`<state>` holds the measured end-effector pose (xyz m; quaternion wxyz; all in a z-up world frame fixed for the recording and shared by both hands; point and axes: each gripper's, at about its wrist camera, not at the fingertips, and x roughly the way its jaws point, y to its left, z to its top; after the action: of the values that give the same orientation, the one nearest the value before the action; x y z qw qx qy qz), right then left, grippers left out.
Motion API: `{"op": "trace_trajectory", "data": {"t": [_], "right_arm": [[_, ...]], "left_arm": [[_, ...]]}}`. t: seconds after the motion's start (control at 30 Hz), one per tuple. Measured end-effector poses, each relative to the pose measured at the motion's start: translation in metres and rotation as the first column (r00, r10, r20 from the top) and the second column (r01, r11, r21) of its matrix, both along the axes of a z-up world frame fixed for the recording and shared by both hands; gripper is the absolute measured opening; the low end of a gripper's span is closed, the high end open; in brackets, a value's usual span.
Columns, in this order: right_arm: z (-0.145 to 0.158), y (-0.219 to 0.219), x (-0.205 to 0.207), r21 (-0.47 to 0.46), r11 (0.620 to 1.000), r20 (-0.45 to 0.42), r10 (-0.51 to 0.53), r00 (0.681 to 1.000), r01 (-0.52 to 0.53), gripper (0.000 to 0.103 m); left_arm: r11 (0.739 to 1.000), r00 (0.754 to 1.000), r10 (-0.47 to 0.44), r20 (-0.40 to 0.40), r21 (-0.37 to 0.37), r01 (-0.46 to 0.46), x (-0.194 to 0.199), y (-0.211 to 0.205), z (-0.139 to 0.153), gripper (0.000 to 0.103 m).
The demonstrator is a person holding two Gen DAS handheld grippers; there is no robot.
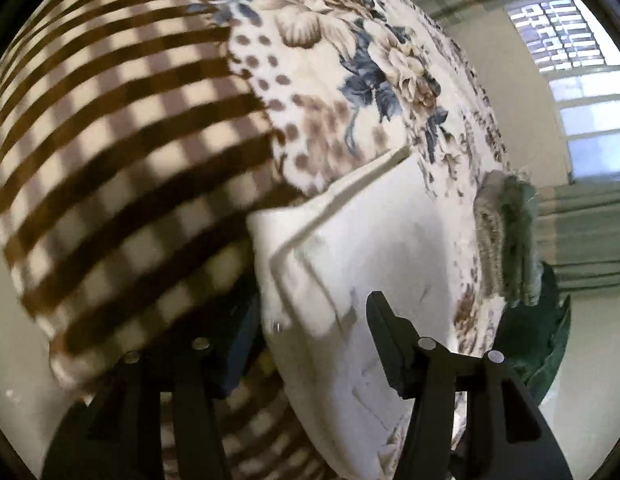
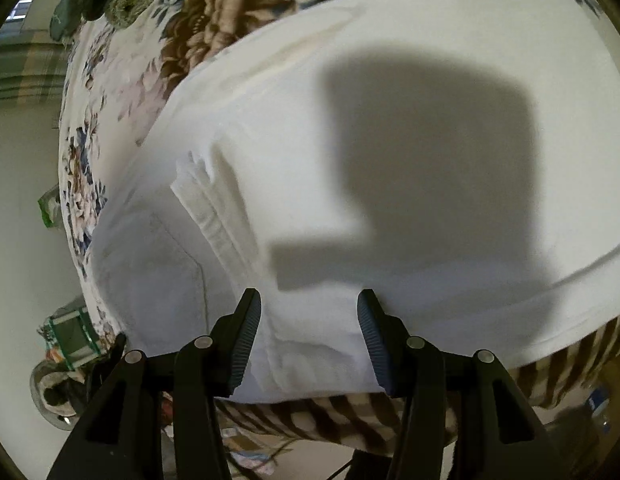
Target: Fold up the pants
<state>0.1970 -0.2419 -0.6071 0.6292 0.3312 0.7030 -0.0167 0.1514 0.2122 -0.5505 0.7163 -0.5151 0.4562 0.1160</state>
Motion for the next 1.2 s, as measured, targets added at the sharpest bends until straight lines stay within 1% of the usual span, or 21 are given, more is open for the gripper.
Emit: {"op": "trace_trajectory", "data": {"t": [0.07, 0.13, 0.17, 0.2, 0.23, 0.33, 0.37, 0.43, 0.5, 0.57, 0.6, 0.63, 0.73, 0.8, 0.87, 0.93, 1.0, 1.03, 1.07, 1.13, 1.2], "right_arm": [[-0.003, 0.001, -0.001, 0.002, 1.0, -0.005, 0.0, 1.0, 0.0, 0.053], [-0.006, 0.005, 0.002, -0.003, 1.0, -0.012, 0.013, 1.0, -0.013, 0.053], [-0.007, 0.006, 0.004, -0.007, 1.0, -0.015, 0.017, 1.0, -0.017, 0.053], [-0.007, 0.007, 0.005, -0.008, 1.0, -0.018, 0.018, 1.0, -0.018, 0.053], [-0.007, 0.007, 0.007, -0.008, 1.0, -0.019, 0.022, 1.0, -0.022, 0.053], [-0.005, 0.008, 0.011, -0.019, 0.999, -0.008, 0.036, 0.999, -0.036, 0.053], [-0.006, 0.008, 0.012, -0.019, 0.999, -0.007, 0.038, 0.999, -0.038, 0.053], [-0.007, 0.007, 0.012, -0.014, 0.999, -0.01, 0.038, 0.999, -0.038, 0.053], [-0.007, 0.007, 0.012, -0.012, 0.999, -0.011, 0.038, 0.999, -0.038, 0.053], [-0.007, 0.007, 0.011, -0.006, 0.999, -0.01, 0.036, 0.999, -0.036, 0.053], [-0.006, 0.006, 0.011, -0.004, 0.999, -0.011, 0.036, 0.999, -0.036, 0.053], [-0.006, 0.006, 0.011, -0.001, 0.999, -0.01, 0.035, 0.999, -0.035, 0.053], [-0.005, 0.003, 0.009, 0.006, 1.0, -0.001, 0.031, 1.0, -0.031, 0.053], [-0.002, -0.001, 0.007, -0.01, 1.0, 0.005, 0.029, 1.0, -0.029, 0.053], [0.005, -0.007, 0.004, -0.052, 0.998, 0.023, 0.037, 0.999, -0.036, 0.062], [0.016, -0.016, 0.001, -0.12, 0.992, 0.05, 0.041, 0.998, -0.035, 0.069], [0.024, -0.026, -0.002, -0.17, 0.985, 0.069, 0.038, 0.997, -0.026, 0.073], [0.027, -0.032, -0.003, -0.173, 0.985, 0.083, 0.036, 0.996, -0.021, 0.076], [0.029, -0.04, -0.005, -0.178, 0.984, 0.083, 0.036, 0.996, -0.02, 0.077], [0.033, -0.056, -0.008, -0.164, 0.986, 0.082, 0.027, 0.996, -0.013, 0.078], [0.039, -0.077, -0.014, -0.139, 0.99, 0.096, 0.016, 0.995, -0.003, 0.078]], "left_arm": [[1.0, 1.0, 0.002, -0.004, -0.011, -0.002, 0.003, -0.003, -0.008, 0.053], [1.0, 1.0, 0.009, -0.005, -0.002, -0.009, 0.009, -0.002, -0.014, 0.05], [1.0, 1.0, 0.013, 0.001, 0.02, -0.013, 0.014, -0.001, -0.012, 0.045], [0.999, 1.0, 0.013, 0.001, 0.047, -0.013, 0.019, 0.001, -0.01, 0.038], [0.998, 1.0, 0.009, 0.009, 0.061, -0.01, 0.022, 0.002, -0.007, 0.035], [0.996, 1.0, -0.006, 0.027, 0.091, 0.003, 0.027, 0.001, -0.003, 0.035], [0.997, 1.0, 0.002, 0.023, 0.077, -0.003, 0.028, 0.002, -0.008, 0.037], [0.999, 0.999, 0.026, 0.025, 0.018, -0.026, 0.028, 0.007, -0.024, 0.048], [0.999, 0.999, 0.04, 0.036, -0.022, -0.039, 0.028, 0.012, -0.04, 0.049], [0.999, 0.999, 0.035, 0.039, -0.011, -0.035, 0.033, 0.012, -0.038, 0.047], [0.999, 0.999, 0.026, 0.035, 0.02, -0.027, 0.037, 0.01, -0.032, 0.043], [0.998, 0.999, 0.02, 0.049, 0.054, -0.023, 0.038, 0.007, -0.023, 0.032], [0.986, 0.997, -0.018, 0.074, 0.167, 0.005, 0.038, -0.005, 0.006, 0.025], [0.972, 0.993, -0.045, 0.113, 0.233, 0.017, 0.033, -0.015, 0.035, 0.023], [0.958, 0.985, -0.085, 0.152, 0.285, 0.039, 0.029, -0.029, 0.063, 0.018], [0.94, 0.972, -0.139, 0.19, 0.336, 0.069, 0.029, -0.049, 0.095, 0.017], [0.916, 0.952, -0.201, 0.233, 0.39, 0.098, 0.026, -0.075, 0.127, 0.017], [0.899, 0.941, -0.232, 0.246, 0.423, 0.111, 0.024, -0.09, 0.142, 0.016], [0.886, 0.926, -0.266, 0.268, 0.446, 0.125, 0.023, -0.106, 0.156, 0.016], [0.863, 0.908, -0.312, 0.281, 0.483, 0.147, 0.023, -0.136, 0.176, 0.016], [0.835, 0.881, -0.373, 0.289, 0.519, 0.183, 0.022, -0.174, 0.193, 0.016]]}}
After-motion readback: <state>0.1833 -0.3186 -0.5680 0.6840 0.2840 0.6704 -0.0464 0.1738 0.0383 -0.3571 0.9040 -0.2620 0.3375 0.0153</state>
